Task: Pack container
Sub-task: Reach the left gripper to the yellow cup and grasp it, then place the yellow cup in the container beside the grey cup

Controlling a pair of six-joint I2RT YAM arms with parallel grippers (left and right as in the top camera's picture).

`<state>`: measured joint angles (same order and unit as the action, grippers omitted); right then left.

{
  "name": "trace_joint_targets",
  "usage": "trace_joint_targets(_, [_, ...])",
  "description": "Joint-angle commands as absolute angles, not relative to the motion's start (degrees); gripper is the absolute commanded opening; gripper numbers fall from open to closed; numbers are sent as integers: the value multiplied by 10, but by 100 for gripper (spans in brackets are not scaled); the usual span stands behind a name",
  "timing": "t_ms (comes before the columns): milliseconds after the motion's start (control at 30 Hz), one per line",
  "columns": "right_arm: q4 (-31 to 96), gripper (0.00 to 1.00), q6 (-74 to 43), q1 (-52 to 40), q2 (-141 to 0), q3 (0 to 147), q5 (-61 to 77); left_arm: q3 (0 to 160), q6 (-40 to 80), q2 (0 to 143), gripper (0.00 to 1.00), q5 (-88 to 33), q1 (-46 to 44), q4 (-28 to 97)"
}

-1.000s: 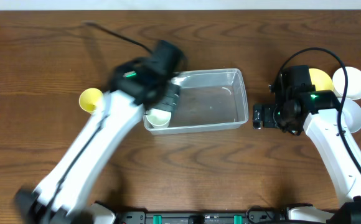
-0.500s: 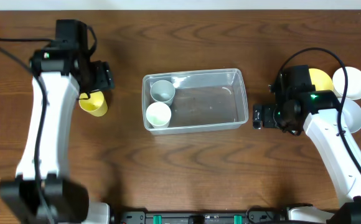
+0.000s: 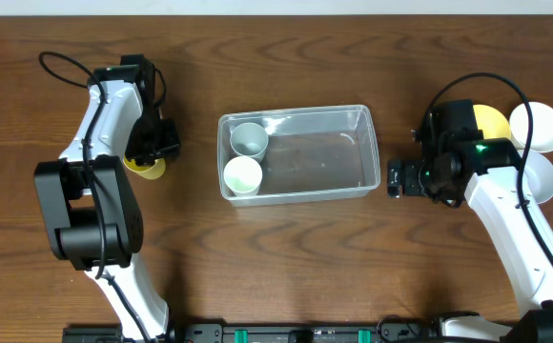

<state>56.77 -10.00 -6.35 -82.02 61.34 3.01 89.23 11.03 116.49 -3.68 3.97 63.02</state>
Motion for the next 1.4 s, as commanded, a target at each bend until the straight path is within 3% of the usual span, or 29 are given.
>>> trace_joint_targets(0, [568,99,-91,-67,-821,620,28,891,110,1159,27,-39,41,635])
trace_joint_targets(167, [568,99,-91,-67,-821,620,28,891,110,1159,6,-38,41,640])
trace_joint_targets(400, [571,99,-91,-67,-821,620,28,891,110,1137,6,-39,34,657])
trace_joint_targets(567, [570,99,-91,-67,-821,620,28,892,110,1041,6,-37,-5,667])
trace_joint_targets(867, [568,99,-91,-67,-821,620,28,933,51,849,6,-36,-204,630])
trace_joint_targets(1100, [567,99,-92,-67,-821,620,28,971,-77,888,6,-37,-339,619])
trace_joint_targets(1367, [567,99,-92,-67,-821,620,28,971,-159,988,6,-71,-367,580])
